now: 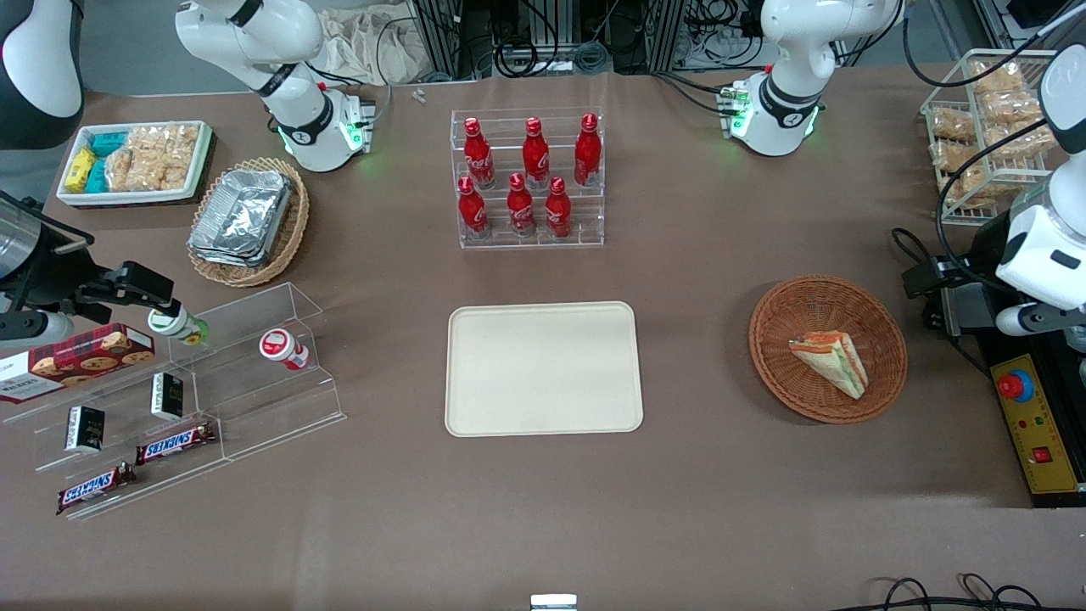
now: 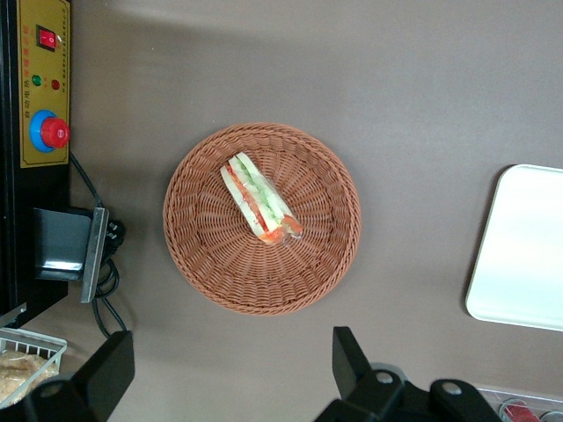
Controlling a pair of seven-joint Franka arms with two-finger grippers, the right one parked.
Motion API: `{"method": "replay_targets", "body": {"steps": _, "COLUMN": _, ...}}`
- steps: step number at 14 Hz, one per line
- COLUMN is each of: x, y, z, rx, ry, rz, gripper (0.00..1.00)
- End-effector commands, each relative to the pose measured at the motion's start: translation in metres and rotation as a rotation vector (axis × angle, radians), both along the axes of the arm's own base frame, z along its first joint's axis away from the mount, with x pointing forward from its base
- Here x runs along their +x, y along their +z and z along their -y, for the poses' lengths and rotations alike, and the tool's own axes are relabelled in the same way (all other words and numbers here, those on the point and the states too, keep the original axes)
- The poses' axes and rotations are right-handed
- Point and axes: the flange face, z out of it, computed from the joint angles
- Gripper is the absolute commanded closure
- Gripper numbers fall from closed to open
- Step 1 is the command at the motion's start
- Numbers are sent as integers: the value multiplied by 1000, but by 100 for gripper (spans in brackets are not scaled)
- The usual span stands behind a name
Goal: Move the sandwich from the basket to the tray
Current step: 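Lower the open left gripper over the sandwich in the wicker basket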
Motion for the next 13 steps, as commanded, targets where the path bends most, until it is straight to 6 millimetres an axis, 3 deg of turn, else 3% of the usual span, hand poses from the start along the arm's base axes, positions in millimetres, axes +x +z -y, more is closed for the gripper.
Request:
{"method": "replay_targets", "body": {"steps": 1, "x": 2, "y": 4, "z": 1, "rx": -1, "ry": -6, "rz": 1, "gripper": 0}}
{"method": "replay_targets", "body": {"steps": 3, "x": 2, "y": 4, "z": 0, "rx": -4, "ry": -8, "rz": -1, "gripper": 0}}
{"method": "replay_targets", "body": {"steps": 5, "x": 9, "y": -18, "z": 0, "rx": -3, "ry": -8, "rz": -47, "gripper": 0}}
{"method": "replay_targets", "body": {"steps": 9, "x": 6, "y": -25, "z": -8, "rx": -6, "ry": 12, "rz": -69, "gripper": 0}}
{"method": "replay_targets", "body": {"steps": 13, "x": 3, "y": -56, "z": -11, "rx": -1, "ry": 104, "rz": -88, "gripper": 0}}
